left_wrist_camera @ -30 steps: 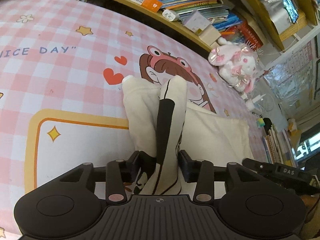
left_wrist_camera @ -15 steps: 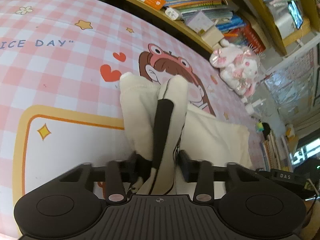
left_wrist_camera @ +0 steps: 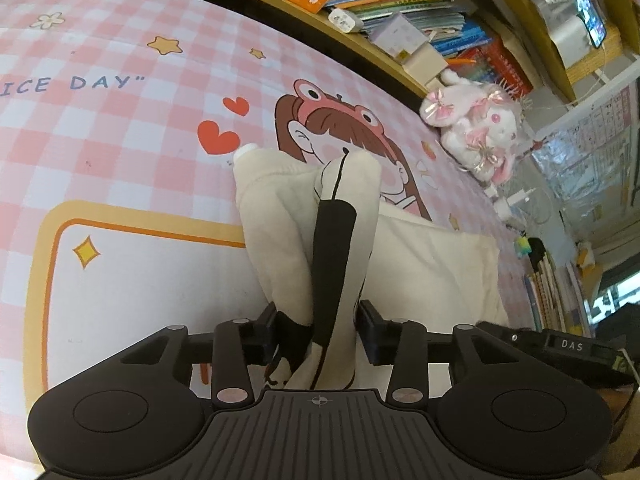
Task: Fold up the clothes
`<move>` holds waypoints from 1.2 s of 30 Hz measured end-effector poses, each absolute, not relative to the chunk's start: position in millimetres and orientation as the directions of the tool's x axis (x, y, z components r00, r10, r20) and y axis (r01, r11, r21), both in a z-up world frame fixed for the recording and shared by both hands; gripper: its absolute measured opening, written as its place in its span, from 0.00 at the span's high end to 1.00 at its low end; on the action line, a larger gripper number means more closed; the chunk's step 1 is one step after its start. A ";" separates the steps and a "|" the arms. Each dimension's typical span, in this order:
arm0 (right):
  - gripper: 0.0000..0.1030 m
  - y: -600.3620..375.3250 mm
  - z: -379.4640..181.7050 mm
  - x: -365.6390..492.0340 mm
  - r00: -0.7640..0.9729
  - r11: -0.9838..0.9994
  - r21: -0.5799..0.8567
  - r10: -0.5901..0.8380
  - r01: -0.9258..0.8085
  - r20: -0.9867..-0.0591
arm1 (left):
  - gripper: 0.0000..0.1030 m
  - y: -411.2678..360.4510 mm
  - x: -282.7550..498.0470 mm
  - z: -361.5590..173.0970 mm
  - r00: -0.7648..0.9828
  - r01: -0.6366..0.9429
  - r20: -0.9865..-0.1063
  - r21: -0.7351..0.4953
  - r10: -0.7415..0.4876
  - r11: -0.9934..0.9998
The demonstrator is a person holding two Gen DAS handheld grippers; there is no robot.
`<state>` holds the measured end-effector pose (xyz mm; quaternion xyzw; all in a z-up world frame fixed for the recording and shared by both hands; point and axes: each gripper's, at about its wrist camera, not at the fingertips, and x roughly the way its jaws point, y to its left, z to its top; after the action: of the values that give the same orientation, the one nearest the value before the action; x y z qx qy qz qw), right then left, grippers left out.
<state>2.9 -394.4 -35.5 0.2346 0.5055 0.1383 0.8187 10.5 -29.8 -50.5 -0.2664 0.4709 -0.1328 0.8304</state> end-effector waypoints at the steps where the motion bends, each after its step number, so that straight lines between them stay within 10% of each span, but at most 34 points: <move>1: 0.63 -395.6 -37.5 4.4 0.445 0.839 0.544 0.479 0.022 -0.757 | 0.60 -30.8 10.7 -51.0 0.526 -0.034 -0.709 -0.570 -0.470 0.821; 7: 0.62 -389.9 -42.1 13.6 0.402 0.813 0.583 0.537 -0.013 -0.741 | 0.70 -33.6 13.0 -52.6 0.544 -0.064 -0.707 -0.572 -0.452 0.818; 12: 0.81 -393.7 -37.2 13.7 0.404 0.805 0.587 0.565 -0.080 -0.720 | 0.81 -41.0 6.6 -43.0 0.581 -0.062 -0.696 -0.554 -0.421 0.830; 36: 0.83 -424.3 7.3 33.9 0.449 0.761 0.544 0.648 -0.352 -0.615 | 0.81 -86.5 -12.9 4.5 0.718 -0.138 -0.639 -0.521 -0.278 0.842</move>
<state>33.9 -424.3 7.3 0.1716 0.4308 0.2997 0.8338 -12.9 -86.5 4.5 -0.2783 0.3736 -0.0394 0.8840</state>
